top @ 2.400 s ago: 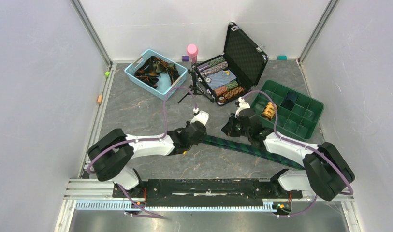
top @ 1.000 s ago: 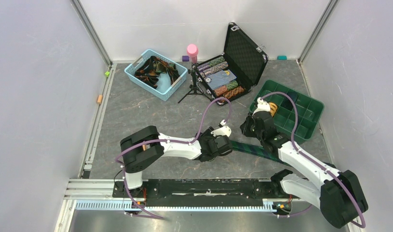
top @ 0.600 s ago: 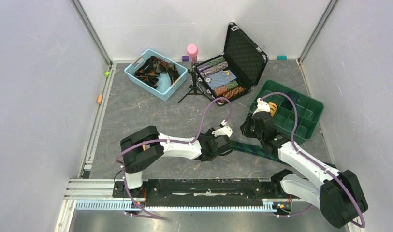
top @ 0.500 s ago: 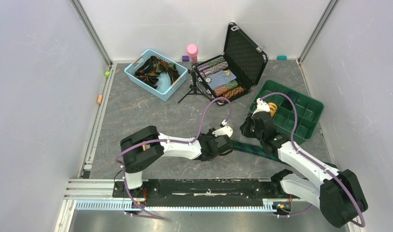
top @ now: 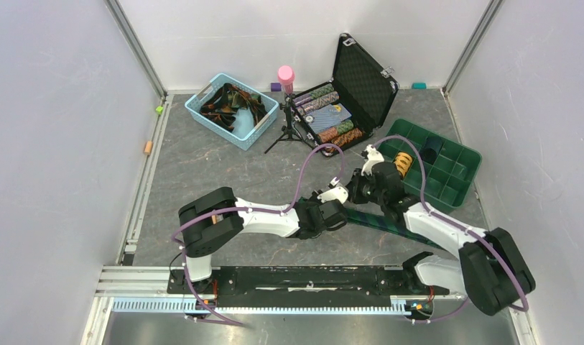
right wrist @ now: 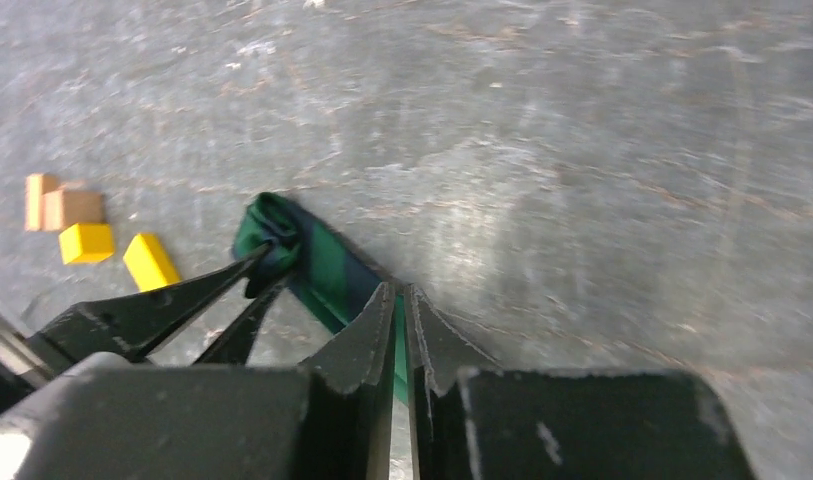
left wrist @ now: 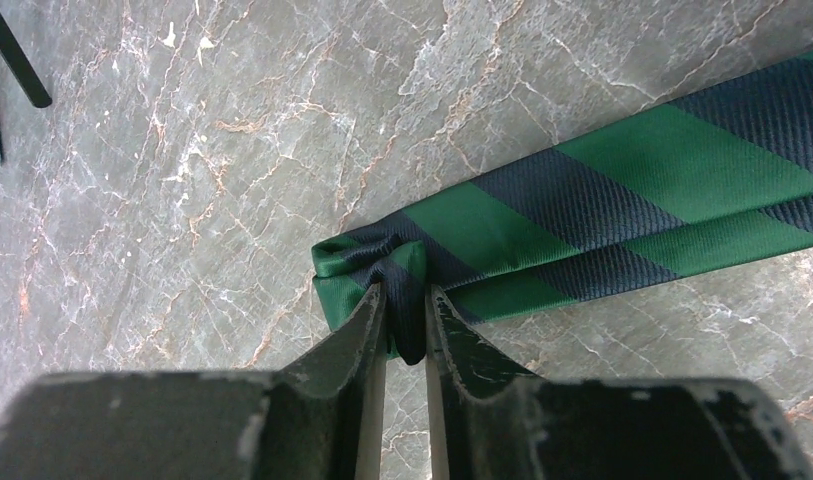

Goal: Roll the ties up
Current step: Roll the tie at the center of the board.

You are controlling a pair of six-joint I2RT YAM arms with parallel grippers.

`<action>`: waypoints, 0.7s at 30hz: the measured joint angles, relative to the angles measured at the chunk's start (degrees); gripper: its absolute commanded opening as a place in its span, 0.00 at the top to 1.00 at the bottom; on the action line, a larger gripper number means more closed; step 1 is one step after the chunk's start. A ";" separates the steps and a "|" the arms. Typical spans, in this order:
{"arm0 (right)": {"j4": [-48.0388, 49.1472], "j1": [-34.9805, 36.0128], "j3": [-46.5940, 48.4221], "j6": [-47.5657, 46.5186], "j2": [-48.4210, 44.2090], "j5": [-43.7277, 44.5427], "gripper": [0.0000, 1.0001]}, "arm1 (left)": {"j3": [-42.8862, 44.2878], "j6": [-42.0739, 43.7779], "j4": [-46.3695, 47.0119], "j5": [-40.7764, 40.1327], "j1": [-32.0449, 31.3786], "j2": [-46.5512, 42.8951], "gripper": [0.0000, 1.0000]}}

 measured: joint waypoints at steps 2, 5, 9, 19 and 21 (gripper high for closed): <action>3.26 -0.02 -0.04 -0.02 2.34 -3.89 0.92 | -0.02 0.00 0.11 0.04 0.00 0.00 0.75; 8.90 -0.28 -0.11 0.11 6.19 -9.77 0.95 | -0.28 -0.39 0.39 0.04 0.02 0.00 0.73; 16.52 -1.42 -0.13 1.86 12.09 -16.44 0.96 | -0.50 -1.16 0.61 -0.04 0.20 0.00 0.61; 27.08 -2.08 -0.13 6.25 20.48 -24.70 0.96 | -0.90 -2.69 0.90 -0.52 0.55 0.00 0.60; 27.61 -2.05 0.04 6.36 21.49 -25.49 0.97 | -0.94 -2.34 1.60 -0.20 0.50 0.00 0.59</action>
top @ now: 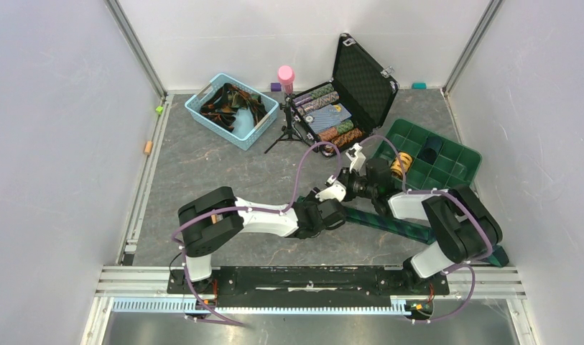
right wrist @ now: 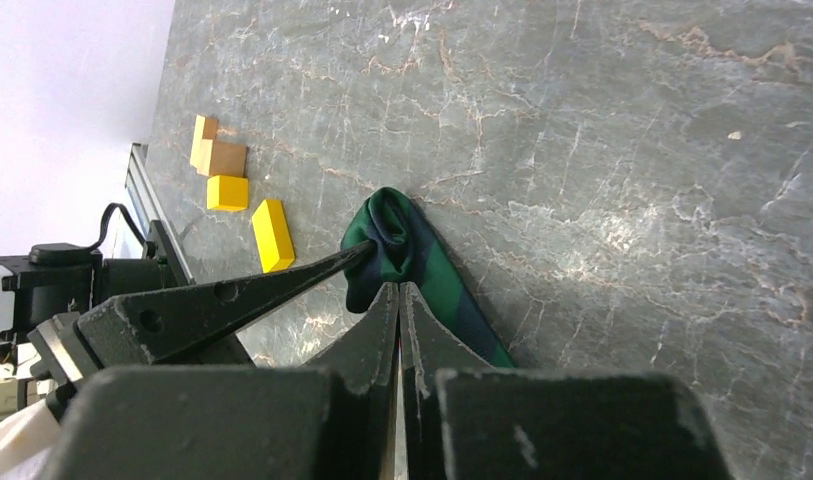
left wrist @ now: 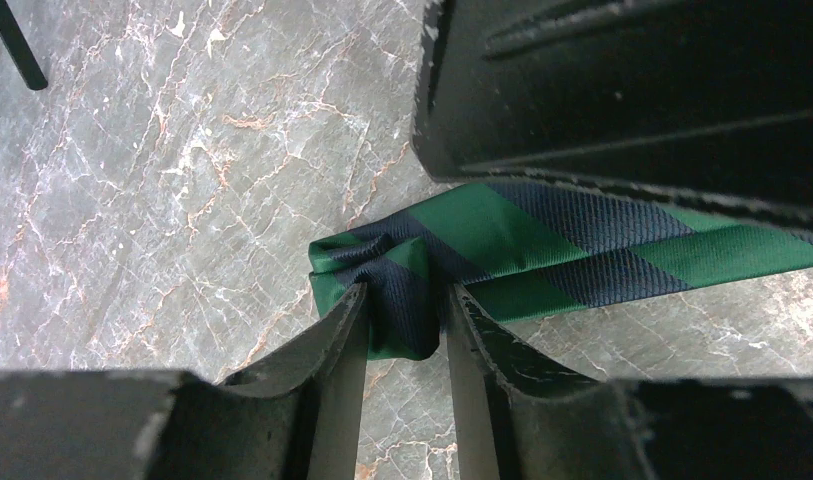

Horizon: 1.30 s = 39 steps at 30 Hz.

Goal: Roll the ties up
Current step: Roll the tie at the center of the board.

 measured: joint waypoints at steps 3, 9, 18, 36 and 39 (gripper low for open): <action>-1.75 -0.22 1.84 -1.16 1.16 0.07 0.96 | -0.04 0.00 0.55 0.24 0.00 0.00 0.59; -5.84 -2.69 9.35 -4.48 4.50 1.36 0.95 | -0.17 0.57 1.70 1.16 -0.04 0.00 0.59; -12.17 -5.62 21.99 -7.87 13.84 -8.85 0.93 | -0.22 0.72 2.21 1.49 -0.07 0.00 0.58; -29.05 0.46 32.83 -16.04 24.63 -25.05 0.89 | -0.22 0.74 2.73 1.88 -0.07 0.02 0.56; -32.04 0.48 33.44 -17.88 25.83 -24.92 0.89 | -0.22 0.76 2.91 1.95 -0.07 0.02 0.56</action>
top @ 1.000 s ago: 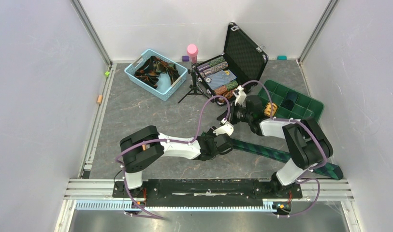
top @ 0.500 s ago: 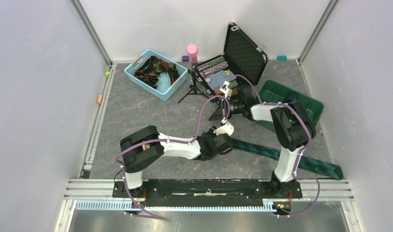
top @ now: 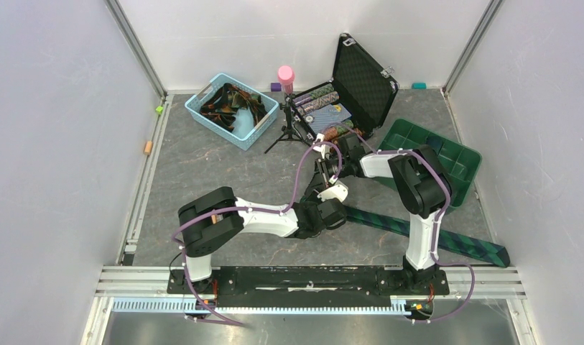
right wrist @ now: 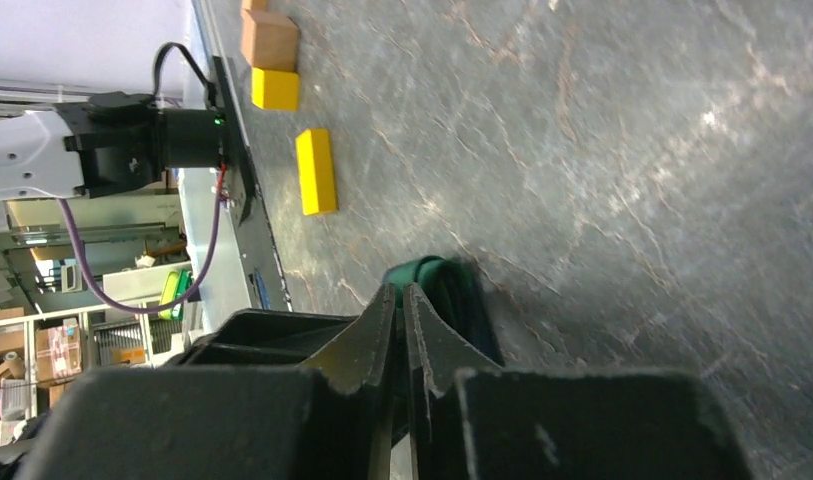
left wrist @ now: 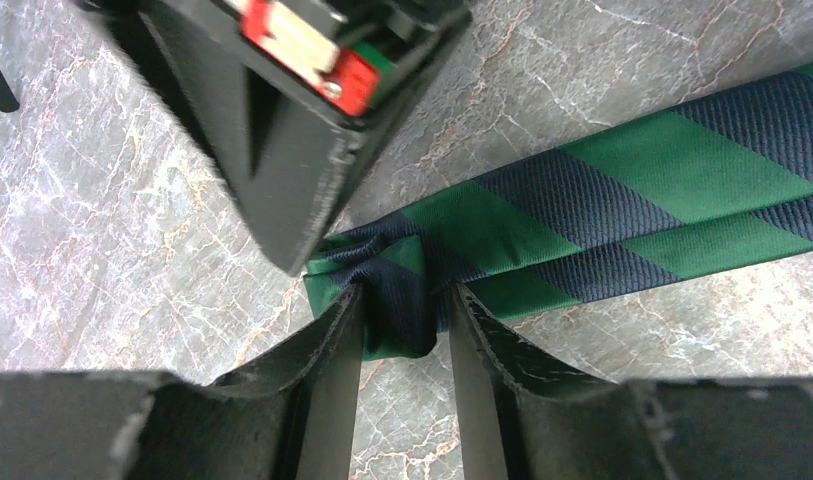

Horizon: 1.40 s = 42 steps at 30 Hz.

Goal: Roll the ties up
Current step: Roll the tie at the center of the board.

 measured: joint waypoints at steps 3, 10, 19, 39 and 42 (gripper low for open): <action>-3.61 0.00 0.42 -1.95 1.03 1.31 0.90 | 0.00 0.00 0.17 0.17 0.00 0.00 0.56; -8.17 0.00 1.33 -4.74 1.77 4.83 0.92 | 0.00 0.00 0.50 0.63 0.00 0.00 0.54; -8.85 0.00 1.70 -4.90 1.75 7.52 0.96 | 0.00 0.02 0.68 0.79 0.00 0.00 0.54; -2.45 0.17 4.37 -1.11 0.81 2.40 0.96 | 0.00 0.39 0.66 0.79 0.00 0.00 0.53; 0.35 0.63 3.04 0.31 0.52 -0.31 0.96 | 0.00 0.50 0.68 0.79 0.00 0.00 0.53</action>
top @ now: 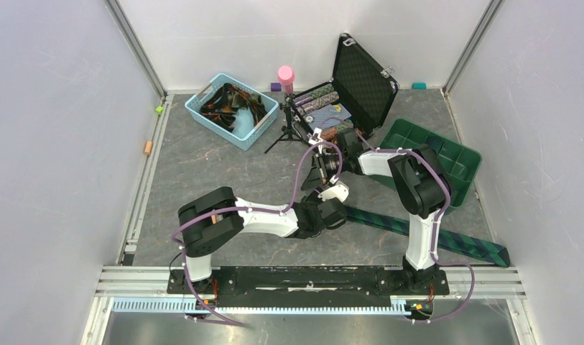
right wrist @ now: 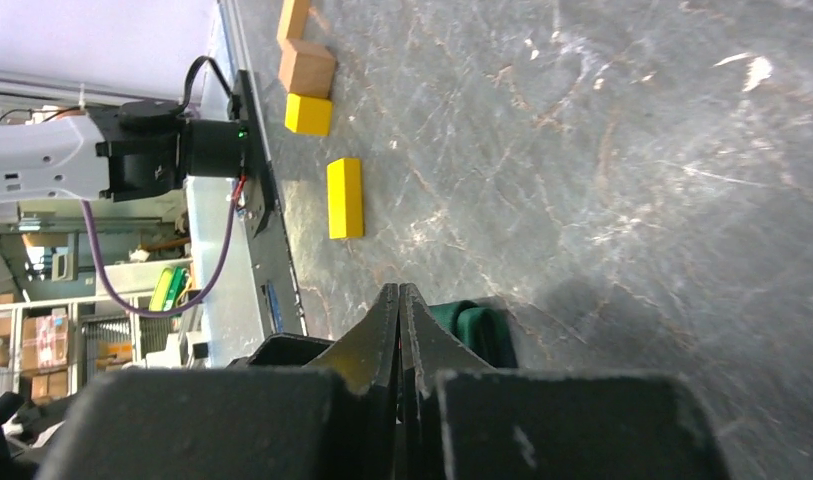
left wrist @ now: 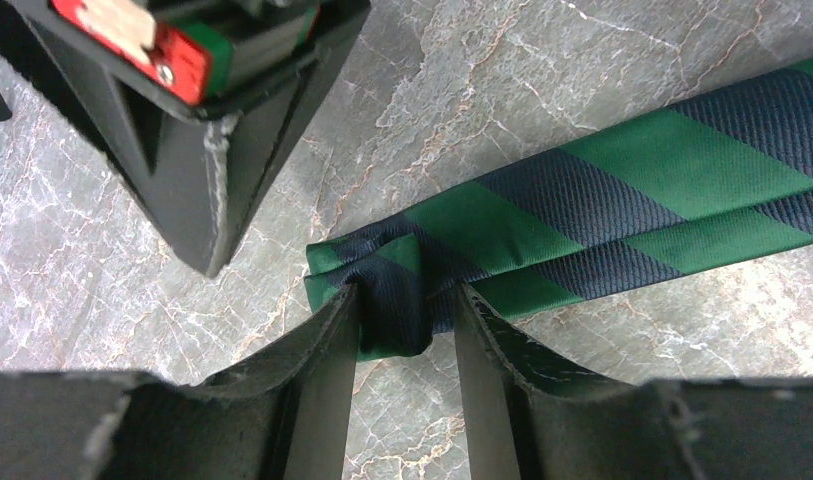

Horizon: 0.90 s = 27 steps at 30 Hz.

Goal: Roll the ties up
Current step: Roll the tie at the center of the board.

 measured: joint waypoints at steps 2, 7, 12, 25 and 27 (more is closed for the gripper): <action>0.74 0.35 -0.55 0.52 0.00 -1.25 0.96 | 0.00 0.02 0.00 0.00 0.00 0.00 0.53; -0.57 1.05 -0.68 -0.39 0.02 -2.56 0.96 | 0.00 0.04 0.00 0.00 0.00 0.00 0.53; -6.49 1.25 -0.66 -4.09 0.55 -1.22 0.96 | 0.00 0.04 -0.02 0.00 0.00 0.00 0.52; -13.42 1.11 1.42 -8.81 2.58 2.27 0.96 | 0.00 0.04 0.92 0.68 -0.28 0.02 0.45; -13.44 1.11 1.57 -8.90 2.62 2.78 0.96 | 0.02 0.04 1.05 0.66 -0.31 0.02 0.43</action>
